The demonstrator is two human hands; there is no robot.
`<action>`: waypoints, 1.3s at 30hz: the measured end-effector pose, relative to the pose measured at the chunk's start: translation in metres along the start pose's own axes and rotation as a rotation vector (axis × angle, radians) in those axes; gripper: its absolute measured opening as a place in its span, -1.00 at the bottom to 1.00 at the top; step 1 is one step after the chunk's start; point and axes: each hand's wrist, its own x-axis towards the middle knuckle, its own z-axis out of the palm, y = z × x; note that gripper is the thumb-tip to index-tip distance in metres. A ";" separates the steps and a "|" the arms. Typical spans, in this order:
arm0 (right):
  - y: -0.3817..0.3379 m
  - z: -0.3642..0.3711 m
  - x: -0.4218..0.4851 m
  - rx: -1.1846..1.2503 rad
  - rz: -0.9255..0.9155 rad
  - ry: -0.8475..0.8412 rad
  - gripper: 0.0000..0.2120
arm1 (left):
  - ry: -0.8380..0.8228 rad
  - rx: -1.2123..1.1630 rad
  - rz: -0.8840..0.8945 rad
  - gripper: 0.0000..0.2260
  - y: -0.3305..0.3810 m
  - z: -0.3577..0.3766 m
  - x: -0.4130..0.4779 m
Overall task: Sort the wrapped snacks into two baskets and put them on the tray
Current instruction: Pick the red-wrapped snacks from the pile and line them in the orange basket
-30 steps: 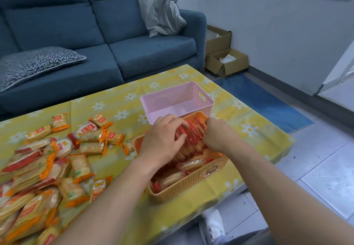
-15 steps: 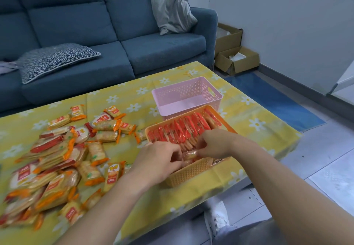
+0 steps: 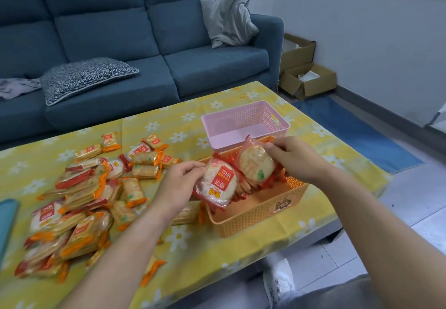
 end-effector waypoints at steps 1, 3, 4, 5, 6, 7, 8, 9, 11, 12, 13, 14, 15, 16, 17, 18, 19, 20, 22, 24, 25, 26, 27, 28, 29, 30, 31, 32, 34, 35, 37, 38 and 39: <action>-0.002 0.001 0.000 0.027 -0.003 0.003 -0.56 | 0.016 -0.037 -0.023 -0.77 -0.001 0.001 0.000; -0.004 0.002 0.000 0.125 -0.003 -0.011 -0.63 | 0.034 -0.132 -0.092 -0.72 -0.004 0.003 -0.001; -0.005 0.002 0.000 0.197 0.002 -0.031 -0.72 | 0.038 -0.180 -0.136 -0.72 -0.005 0.005 0.000; -0.006 0.002 -0.001 0.256 0.011 -0.059 -0.81 | 0.041 -0.222 -0.176 -0.73 -0.005 0.007 -0.001; -0.006 0.002 -0.001 0.301 0.023 -0.089 -0.82 | 0.041 -0.249 -0.200 -0.75 -0.005 0.009 -0.001; -0.006 0.002 -0.001 0.341 0.036 -0.121 -0.78 | 0.035 -0.271 -0.212 -0.75 -0.005 0.011 -0.002; -0.006 0.002 -0.002 0.367 0.045 -0.144 -0.77 | 0.023 -0.289 -0.212 -0.75 -0.005 0.014 -0.003; -0.007 0.003 -0.002 0.382 0.046 -0.153 -0.79 | 0.011 -0.303 -0.203 -0.74 -0.004 0.016 -0.005; -0.009 0.008 -0.002 0.347 0.033 -0.116 -0.83 | 0.009 -0.313 -0.168 -0.76 -0.003 0.020 -0.007; -0.011 0.010 -0.001 0.284 0.012 -0.069 -0.83 | 0.028 -0.328 -0.150 -0.79 -0.002 0.022 -0.008; -0.014 0.012 -0.002 0.204 -0.010 -0.015 -0.82 | 0.057 -0.361 -0.143 -0.81 -0.002 0.025 -0.008; -0.015 0.013 -0.003 0.121 -0.030 0.041 -0.79 | 0.086 -0.407 -0.146 -0.82 -0.001 0.027 -0.008; -0.017 0.015 -0.004 0.053 -0.049 0.091 -0.77 | 0.109 -0.448 -0.153 -0.83 0.000 0.030 -0.008; -0.019 0.019 -0.006 0.008 -0.066 0.129 -0.76 | 0.124 -0.479 -0.148 -0.83 0.002 0.034 -0.008; -0.022 0.025 -0.009 -0.027 -0.086 0.158 -0.76 | 0.128 -0.499 -0.123 -0.84 0.003 0.039 -0.009; -0.025 0.032 -0.012 -0.057 -0.114 0.175 -0.75 | 0.121 -0.508 -0.086 -0.83 0.003 0.044 -0.009; -0.027 0.041 -0.013 -0.087 -0.148 0.179 -0.73 | 0.107 -0.504 -0.047 -0.81 0.004 0.047 -0.010; -0.030 0.048 -0.014 -0.112 -0.185 0.180 -0.72 | 0.085 -0.489 -0.012 -0.78 0.004 0.049 -0.010; -0.031 0.055 -0.016 -0.116 -0.238 0.174 -0.72 | 0.032 -0.468 0.039 -0.72 0.003 0.049 -0.011; -0.031 0.052 -0.017 0.008 -0.218 0.065 -0.71 | 0.000 -0.445 0.072 -0.71 0.000 0.043 -0.011; -0.030 0.048 -0.018 0.079 -0.177 -0.024 -0.69 | -0.008 -0.409 0.094 -0.71 0.000 0.040 -0.011; -0.031 0.045 -0.019 0.141 -0.126 -0.107 -0.67 | -0.013 -0.356 0.119 -0.72 -0.001 0.036 -0.012; -0.031 0.041 -0.021 0.199 -0.073 -0.167 -0.64 | -0.013 -0.293 0.148 -0.76 -0.001 0.034 -0.012; -0.031 0.039 -0.021 0.258 -0.025 -0.199 -0.59 | -0.005 -0.221 0.179 -0.80 -0.003 0.031 -0.012; -0.031 0.037 -0.021 0.313 0.015 -0.204 -0.55 | 0.007 -0.142 0.204 -0.84 -0.004 0.030 -0.012; -0.031 0.036 -0.021 0.357 0.039 -0.194 -0.54 | 0.012 -0.074 0.226 -0.88 -0.005 0.029 -0.012; -0.032 0.035 -0.020 0.382 0.046 -0.173 -0.55 | 0.006 -0.019 0.254 -0.89 -0.007 0.028 -0.011; -0.032 0.036 -0.019 0.383 0.051 -0.139 -0.58 | -0.006 0.027 0.290 -0.86 -0.009 0.028 -0.011; -0.031 0.039 -0.014 0.312 0.083 -0.067 -0.65 | -0.029 0.054 0.340 -0.78 -0.010 0.029 -0.011; -0.029 0.041 -0.012 0.262 0.100 -0.047 -0.69 | -0.022 0.042 0.336 -0.74 -0.011 0.028 -0.012; -0.024 0.043 -0.010 0.166 0.112 -0.036 -0.75 | 0.061 0.097 0.316 -0.68 -0.018 0.020 -0.007; -0.022 0.044 -0.010 0.096 0.108 -0.034 -0.76 | 0.118 0.214 0.320 -0.69 -0.023 0.015 -0.003; -0.022 0.046 -0.012 0.029 0.104 -0.034 -0.74 | 0.143 0.356 0.320 -0.72 -0.029 0.010 -0.001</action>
